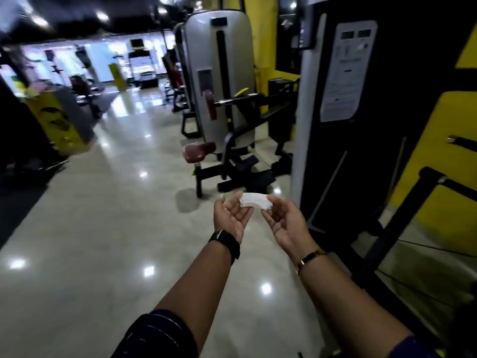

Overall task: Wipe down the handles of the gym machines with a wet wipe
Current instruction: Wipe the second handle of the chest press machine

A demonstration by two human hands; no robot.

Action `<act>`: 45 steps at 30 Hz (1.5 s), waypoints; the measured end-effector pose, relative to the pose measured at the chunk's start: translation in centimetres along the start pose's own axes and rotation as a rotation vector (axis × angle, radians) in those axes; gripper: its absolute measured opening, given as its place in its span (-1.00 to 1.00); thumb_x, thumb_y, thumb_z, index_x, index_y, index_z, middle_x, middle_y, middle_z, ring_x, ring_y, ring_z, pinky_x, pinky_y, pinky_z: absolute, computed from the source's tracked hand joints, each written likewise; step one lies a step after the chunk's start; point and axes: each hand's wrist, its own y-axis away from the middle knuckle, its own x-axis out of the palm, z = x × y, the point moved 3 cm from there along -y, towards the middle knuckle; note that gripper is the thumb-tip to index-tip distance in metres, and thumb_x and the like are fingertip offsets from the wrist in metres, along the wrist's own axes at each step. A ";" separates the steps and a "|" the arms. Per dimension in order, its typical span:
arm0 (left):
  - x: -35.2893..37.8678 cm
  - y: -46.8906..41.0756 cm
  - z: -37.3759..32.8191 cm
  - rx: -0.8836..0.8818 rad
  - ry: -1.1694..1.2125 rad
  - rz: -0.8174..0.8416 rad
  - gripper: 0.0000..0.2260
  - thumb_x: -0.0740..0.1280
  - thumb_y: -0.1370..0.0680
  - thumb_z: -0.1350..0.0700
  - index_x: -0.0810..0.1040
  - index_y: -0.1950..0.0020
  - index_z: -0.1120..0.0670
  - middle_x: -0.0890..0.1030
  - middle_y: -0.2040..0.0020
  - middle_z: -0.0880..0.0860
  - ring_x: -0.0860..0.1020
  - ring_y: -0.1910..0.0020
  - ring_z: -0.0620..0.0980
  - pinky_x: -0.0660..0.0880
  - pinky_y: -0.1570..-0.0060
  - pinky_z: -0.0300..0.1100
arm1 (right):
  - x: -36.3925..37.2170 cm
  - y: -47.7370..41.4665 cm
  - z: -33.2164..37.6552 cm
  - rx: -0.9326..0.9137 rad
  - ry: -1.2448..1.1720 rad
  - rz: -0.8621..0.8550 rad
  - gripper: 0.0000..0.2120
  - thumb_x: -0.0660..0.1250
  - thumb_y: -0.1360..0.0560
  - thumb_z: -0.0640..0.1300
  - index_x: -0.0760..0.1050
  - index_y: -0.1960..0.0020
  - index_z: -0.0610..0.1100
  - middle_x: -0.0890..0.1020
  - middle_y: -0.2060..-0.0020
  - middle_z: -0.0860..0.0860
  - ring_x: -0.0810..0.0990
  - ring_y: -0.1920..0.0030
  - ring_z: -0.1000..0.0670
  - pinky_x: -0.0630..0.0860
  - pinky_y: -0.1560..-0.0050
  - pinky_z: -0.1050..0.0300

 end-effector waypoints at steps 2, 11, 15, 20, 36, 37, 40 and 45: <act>2.5 -2.0 1.5 -0.059 -0.008 0.065 -0.56 0.09 -0.64 -0.09 0.59 -0.10 0.22 0.61 -0.13 0.19 0.59 -0.09 0.11 0.49 -0.19 -0.06 | -1.3 -1.9 2.0 -0.071 -0.021 -0.058 -0.80 0.23 -0.56 -0.21 0.57 0.05 -0.30 0.64 0.22 -0.10 0.60 0.22 0.02 0.63 0.11 0.18; 12.9 -12.3 8.0 -0.310 -0.038 0.253 -0.55 0.07 -0.65 -0.10 0.58 0.05 0.22 0.64 0.10 0.16 0.60 0.06 0.07 0.54 0.04 -0.11 | -5.6 -9.2 10.0 -0.371 -0.122 -0.292 -0.73 0.14 -0.62 -0.16 0.56 0.10 -0.26 0.69 0.31 -0.03 0.63 0.18 0.02 0.60 0.21 0.24; 17.8 -15.1 8.6 -0.386 -0.124 0.394 -0.55 0.09 -0.65 -0.09 0.59 0.04 0.22 0.63 0.10 0.16 0.60 0.08 0.06 0.54 0.12 -0.16 | -6.2 -11.0 12.9 -0.498 -0.190 -0.335 -0.72 0.14 -0.63 -0.14 0.56 0.01 -0.28 0.70 0.21 -0.07 0.65 0.12 -0.01 0.62 0.18 0.24; 21.9 -18.2 9.3 -0.455 -0.179 0.538 -0.54 0.09 -0.64 -0.10 0.60 0.03 0.23 0.64 0.10 0.17 0.60 0.08 0.06 0.54 0.07 -0.15 | -5.5 -12.6 15.6 -0.627 -0.214 -0.382 -0.72 0.12 -0.64 -0.14 0.56 0.00 -0.27 0.70 0.21 -0.05 0.65 0.13 0.01 0.61 0.14 0.24; 31.9 -24.0 18.2 -0.633 -0.249 0.713 -0.53 0.07 -0.66 -0.12 0.59 0.02 0.22 0.62 0.02 0.17 0.58 0.01 0.07 0.52 0.01 -0.14 | -11.3 -17.8 24.1 -0.799 -0.267 -0.487 -0.71 0.13 -0.63 -0.16 0.50 -0.13 -0.36 0.61 0.01 -0.16 0.60 0.07 -0.03 0.59 0.00 0.17; 32.8 -24.3 18.9 -0.630 -0.262 0.717 -0.53 0.08 -0.66 -0.12 0.59 0.02 0.22 0.62 0.01 0.17 0.59 0.01 0.07 0.53 0.03 -0.15 | -11.8 -18.1 24.9 -0.801 -0.263 -0.491 -0.72 0.13 -0.63 -0.16 0.51 -0.13 -0.34 0.60 0.00 -0.15 0.59 0.06 -0.03 0.59 0.00 0.18; 36.7 -25.6 21.5 -0.605 -0.305 0.749 -0.54 0.09 -0.66 -0.12 0.59 -0.03 0.23 0.62 -0.05 0.19 0.59 0.00 0.07 0.53 0.03 -0.15 | -13.7 -19.7 28.4 -0.818 -0.260 -0.505 -0.72 0.12 -0.64 -0.16 0.51 -0.12 -0.32 0.60 0.03 -0.13 0.59 0.08 0.00 0.58 0.02 0.21; 43.3 -27.7 25.6 -0.606 -0.360 0.780 -0.54 0.08 -0.65 -0.13 0.60 0.01 0.20 0.61 -0.09 0.20 0.59 0.01 0.05 0.53 0.04 -0.16 | -16.4 -22.2 34.4 -0.846 -0.259 -0.553 -0.73 0.10 -0.64 -0.17 0.52 -0.07 -0.31 0.60 0.06 -0.14 0.57 0.06 -0.03 0.53 -0.09 0.17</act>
